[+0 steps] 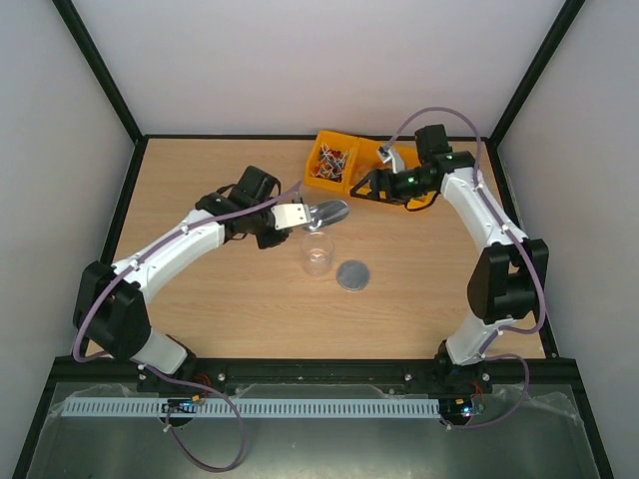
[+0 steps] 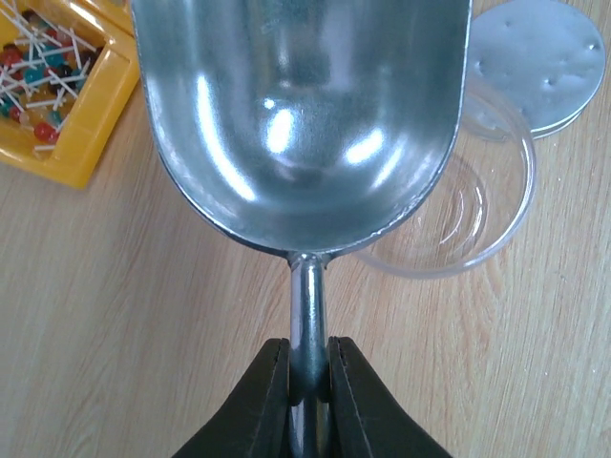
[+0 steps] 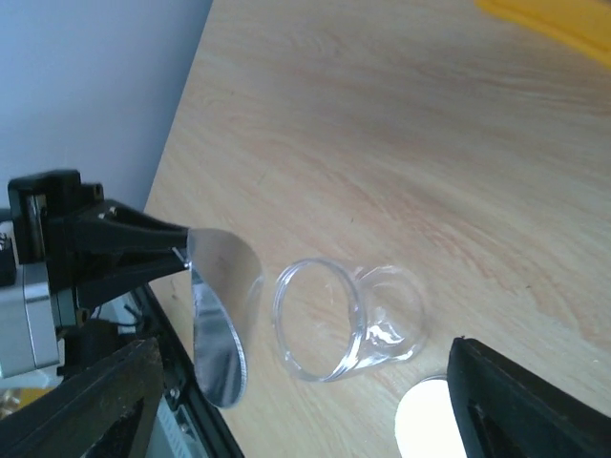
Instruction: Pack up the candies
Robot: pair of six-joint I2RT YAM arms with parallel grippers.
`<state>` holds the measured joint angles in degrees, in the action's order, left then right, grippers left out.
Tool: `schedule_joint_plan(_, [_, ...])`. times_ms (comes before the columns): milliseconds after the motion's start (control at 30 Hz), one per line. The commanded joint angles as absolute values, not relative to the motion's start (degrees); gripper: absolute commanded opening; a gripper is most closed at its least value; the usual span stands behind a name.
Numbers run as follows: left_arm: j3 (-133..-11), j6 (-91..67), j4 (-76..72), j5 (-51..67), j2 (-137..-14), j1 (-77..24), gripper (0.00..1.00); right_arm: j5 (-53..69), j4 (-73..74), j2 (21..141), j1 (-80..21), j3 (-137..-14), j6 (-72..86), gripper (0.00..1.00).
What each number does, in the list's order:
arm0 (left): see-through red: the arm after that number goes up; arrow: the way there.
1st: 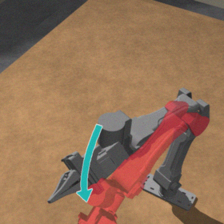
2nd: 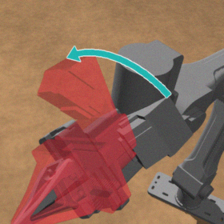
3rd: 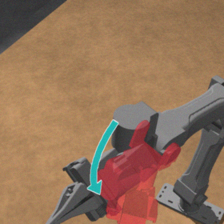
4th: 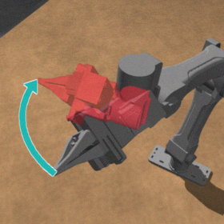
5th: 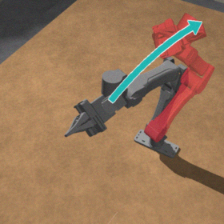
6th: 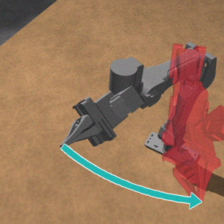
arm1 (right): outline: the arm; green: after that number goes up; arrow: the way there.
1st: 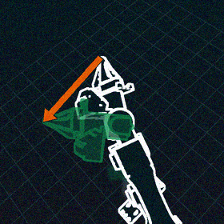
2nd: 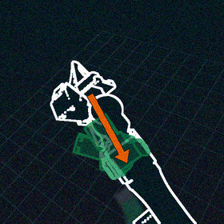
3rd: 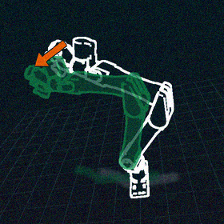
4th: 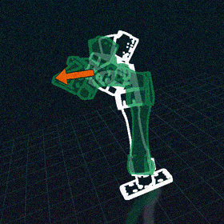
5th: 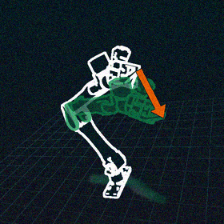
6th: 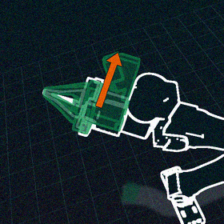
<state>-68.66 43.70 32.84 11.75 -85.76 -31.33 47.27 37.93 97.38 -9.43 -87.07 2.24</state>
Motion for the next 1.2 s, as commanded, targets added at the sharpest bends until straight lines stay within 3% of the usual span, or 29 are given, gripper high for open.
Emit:
schedule_joint_plan(0, [-72.2, 43.1, 33.9, 10.9, -87.2, -33.3, 0.02, 49.1, 43.2, 98.3, -12.2, -87.3, 0.9, 0.81])
schedule_joint_plan(133, [-73.6, 42.4, 33.9, 11.2, -87.9, -34.2, 0.02, 47.7, 43.1, 97.8, -14.7, -86.0, 0.4, 0.72])
schedule_joint_plan(267, [-74.5, 42.2, 34.0, 11.2, -87.9, -35.1, 0.02, 47.6, 41.4, 97.7, -15.7, -85.0, 1.8, 0.54])
schedule_joint_plan(533, [-75.0, 40.5, 35.0, 13.7, -86.5, -35.1, 0.05, 49.9, 43.5, 98.3, -15.9, -85.0, -0.7, 0.02])
schedule_joint_plan(600, [-74.6, 40.8, 35.5, 16.6, -84.9, -34.2, 0.14, 51.6, 44.9, 98.5, -15.9, -85.4, -2.4, 0.01])
schedule_joint_plan(667, [-73.9, 41.1, 35.4, 21.5, -82.7, -32.0, 0.30, 53.8, 46.6, 98.7, -15.6, -85.9, -4.6, 0.01])
schedule_joint_plan(833, [-71.3, 40.5, 31.7, 33.9, -77.1, -26.7, 0.42, 63.7, 52.4, 99.3, -12.9, -87.6, -13.1, 0.01])
schedule_joint_plan(933, [-68.3, 40.9, 29.4, 40.2, -73.7, -25.8, 0.55, 67.6, 54.8, 100.3, -11.4, -89.0, -15.5, 0.01])
schedule_joint_plan(1167, [-64.4, 35.8, 21.2, 41.2, -70.4, -26.6, 0.58, 71.4, 60.8, 101.8, -11.1, -90.1, -20.9, 0.01])
